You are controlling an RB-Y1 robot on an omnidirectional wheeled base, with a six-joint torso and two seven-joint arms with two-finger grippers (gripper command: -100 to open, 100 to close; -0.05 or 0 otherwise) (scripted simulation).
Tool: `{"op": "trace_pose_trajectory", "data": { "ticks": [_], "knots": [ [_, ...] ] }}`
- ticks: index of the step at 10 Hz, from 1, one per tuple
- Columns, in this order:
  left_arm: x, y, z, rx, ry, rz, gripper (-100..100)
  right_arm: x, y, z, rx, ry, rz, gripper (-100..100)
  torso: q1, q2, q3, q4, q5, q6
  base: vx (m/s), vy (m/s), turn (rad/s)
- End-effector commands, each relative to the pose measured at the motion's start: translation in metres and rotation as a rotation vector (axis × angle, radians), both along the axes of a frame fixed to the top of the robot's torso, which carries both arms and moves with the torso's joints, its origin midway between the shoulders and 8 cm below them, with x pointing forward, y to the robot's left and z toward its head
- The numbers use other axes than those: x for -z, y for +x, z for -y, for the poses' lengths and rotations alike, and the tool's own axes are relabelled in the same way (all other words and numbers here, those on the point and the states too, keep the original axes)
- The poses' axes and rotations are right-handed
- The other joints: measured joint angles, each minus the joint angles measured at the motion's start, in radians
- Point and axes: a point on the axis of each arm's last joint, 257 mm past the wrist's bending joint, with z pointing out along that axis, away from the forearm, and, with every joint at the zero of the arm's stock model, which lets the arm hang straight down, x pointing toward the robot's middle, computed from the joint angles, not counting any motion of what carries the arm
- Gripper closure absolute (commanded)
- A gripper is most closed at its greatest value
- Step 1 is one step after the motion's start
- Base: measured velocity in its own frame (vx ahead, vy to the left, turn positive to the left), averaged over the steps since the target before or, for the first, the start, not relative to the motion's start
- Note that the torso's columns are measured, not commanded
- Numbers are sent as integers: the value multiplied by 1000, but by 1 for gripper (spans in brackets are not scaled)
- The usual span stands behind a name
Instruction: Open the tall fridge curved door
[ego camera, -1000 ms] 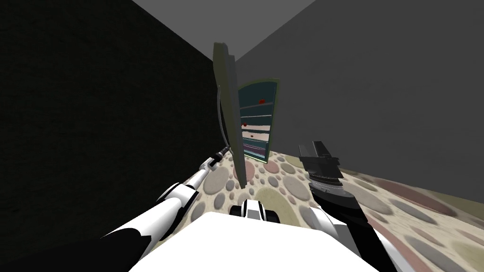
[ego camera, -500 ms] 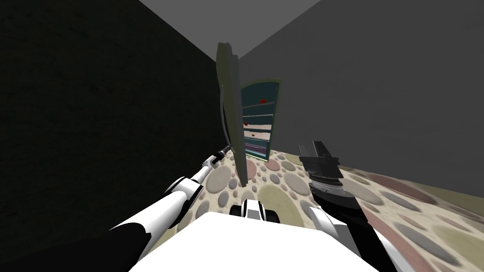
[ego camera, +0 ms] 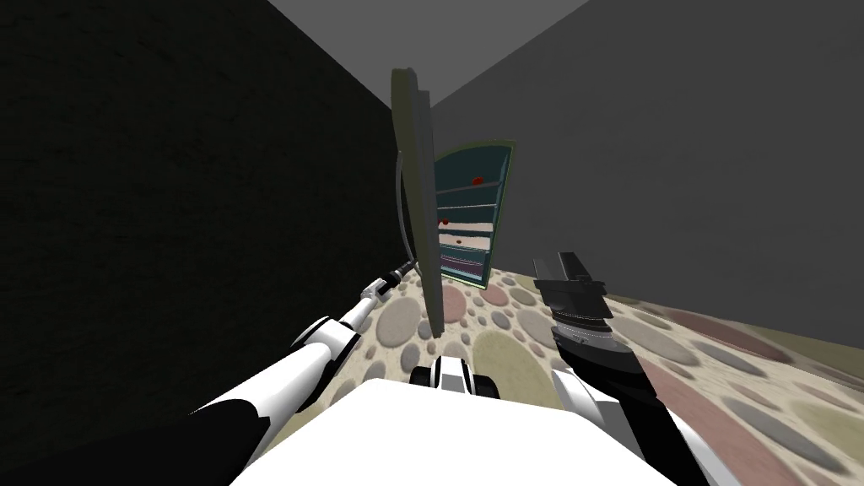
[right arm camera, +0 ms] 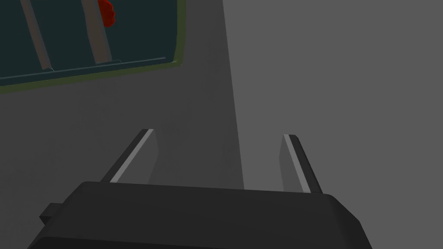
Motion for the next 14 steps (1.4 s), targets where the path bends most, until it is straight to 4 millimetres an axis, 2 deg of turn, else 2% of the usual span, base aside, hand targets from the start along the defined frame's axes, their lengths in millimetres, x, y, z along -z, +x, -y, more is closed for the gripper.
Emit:
{"op": "trace_pose_trajectory", "data": {
  "ticks": [1, 4, 6, 7, 8, 9, 10, 11, 13, 14],
  "knots": [
    [-11, -8, 15, 72, -8, 18, 100, 0, 0, 0, 0, 0, 0, 0, 1, -2, -1, 0, 0, 1, 27, 339, -28],
    [-11, -14, 22, 108, -8, 17, 100, 0, 0, 0, 0, 0, 0, 0, -2, -2, -2, 1, -1, 3, 8, 271, -20],
    [-11, -26, 36, 179, -9, 14, 100, 0, 0, 0, 0, 0, 0, 0, 0, 2, 1, 0, 0, 1, 11, 323, -37],
    [-10, -12, 27, 115, -1, 9, -100, 0, 0, 0, 0, 0, 0, 0, 3, 4, 3, 1, 1, 0, -41, 236, -226],
    [-18, -2, 26, 86, -3, 19, -100, 0, 0, 0, 0, 0, 0, 0, -5, 7, 4, 0, 0, 4, -138, 168, -380],
    [-17, -1, 25, 79, -2, 15, -100, 0, 0, 0, 0, 0, 0, 0, -10, 5, 3, -1, -2, 5, -109, 98, -127],
    [-23, 10, 23, 46, -3, 21, -100, 0, 0, 0, 0, 0, 0, 0, -9, 1, 1, -4, -2, 0, -85, 88, -148],
    [-23, 10, 22, 44, -2, 20, -100, 0, 0, 0, 0, 0, 0, 0, -4, -1, 0, -6, 0, 0, -69, 71, -129],
    [-36, 30, 20, -18, -5, 27, -100, 0, 0, 0, 0, 0, 0, 0, 3, 0, 0, -6, 3, 1, -99, 131, -310],
    [-35, 31, 18, -25, -3, 23, -100, 0, 0, 0, 0, 0, 0, 0, 6, 1, 1, -4, 3, 0, -129, 135, -112]
  ]
}}
